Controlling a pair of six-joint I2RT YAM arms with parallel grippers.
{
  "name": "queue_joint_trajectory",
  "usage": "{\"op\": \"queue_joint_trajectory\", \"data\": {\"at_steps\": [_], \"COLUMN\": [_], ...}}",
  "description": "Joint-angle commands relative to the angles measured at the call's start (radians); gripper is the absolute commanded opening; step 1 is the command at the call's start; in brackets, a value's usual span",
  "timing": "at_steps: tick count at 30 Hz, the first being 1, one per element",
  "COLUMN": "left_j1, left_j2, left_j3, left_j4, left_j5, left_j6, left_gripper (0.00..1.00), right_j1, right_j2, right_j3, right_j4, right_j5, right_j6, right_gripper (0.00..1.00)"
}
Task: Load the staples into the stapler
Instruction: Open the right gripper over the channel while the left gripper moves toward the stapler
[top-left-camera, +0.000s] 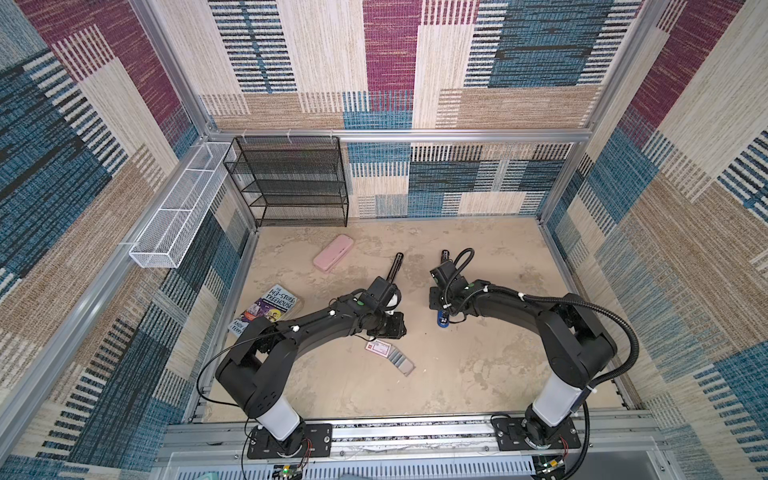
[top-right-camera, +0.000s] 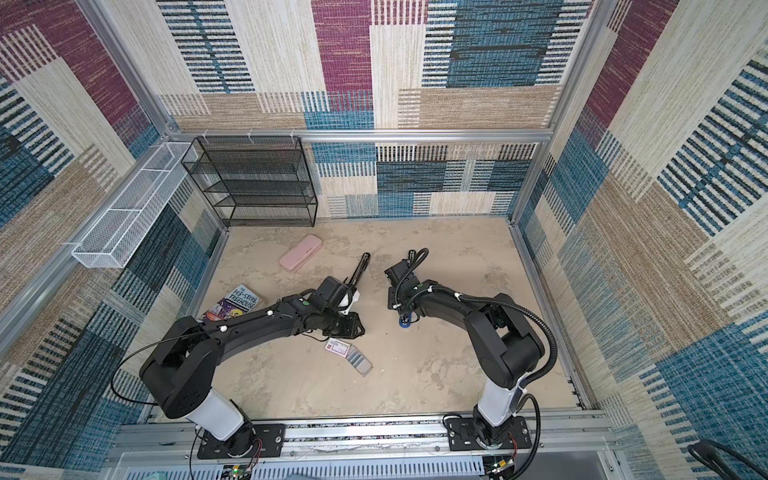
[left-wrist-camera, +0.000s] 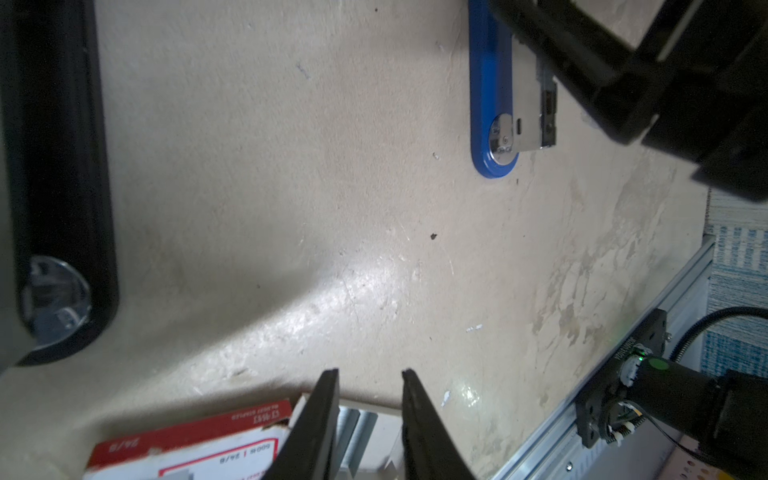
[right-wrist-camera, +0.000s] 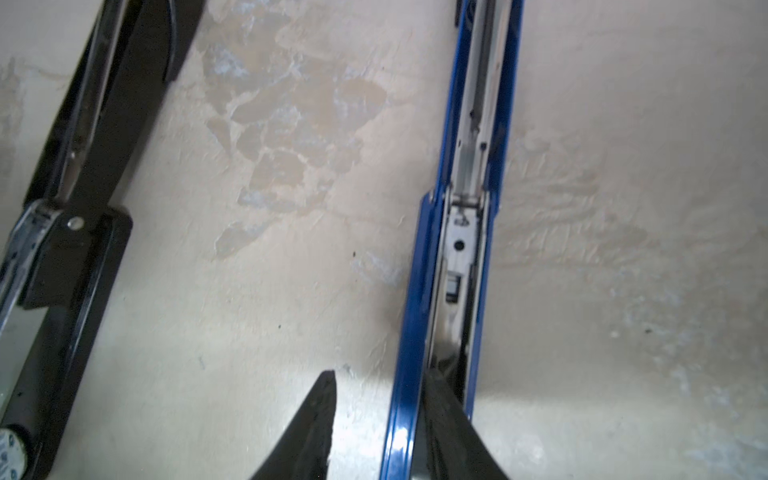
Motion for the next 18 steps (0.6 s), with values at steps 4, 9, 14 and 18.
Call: {"op": "queue_joint_trajectory", "data": {"at_steps": [4, 9, 14, 18], "left_j1": [0.001, 0.002, 0.016, 0.065], "left_j2": [0.000, -0.009, -0.033, -0.061], "left_j3": [0.004, 0.018, 0.035, 0.039], "left_j4": [0.004, -0.011, -0.043, -0.073], "left_j5": [-0.004, -0.018, -0.055, -0.090], "left_j6": [-0.006, 0.003, 0.017, 0.034], "left_gripper": [0.30, 0.30, 0.31, 0.34], "right_j1": [0.040, 0.047, 0.047, 0.047], "right_j2": [-0.074, -0.161, -0.231, -0.246], "right_j3": [-0.089, -0.104, -0.077, -0.067], "right_j4": [-0.045, -0.065, -0.081, -0.043], "right_j5": [-0.047, -0.029, -0.012, -0.075], "right_j6": [0.077, 0.095, 0.076, 0.041], "right_gripper": [0.39, 0.43, 0.47, 0.48]}}
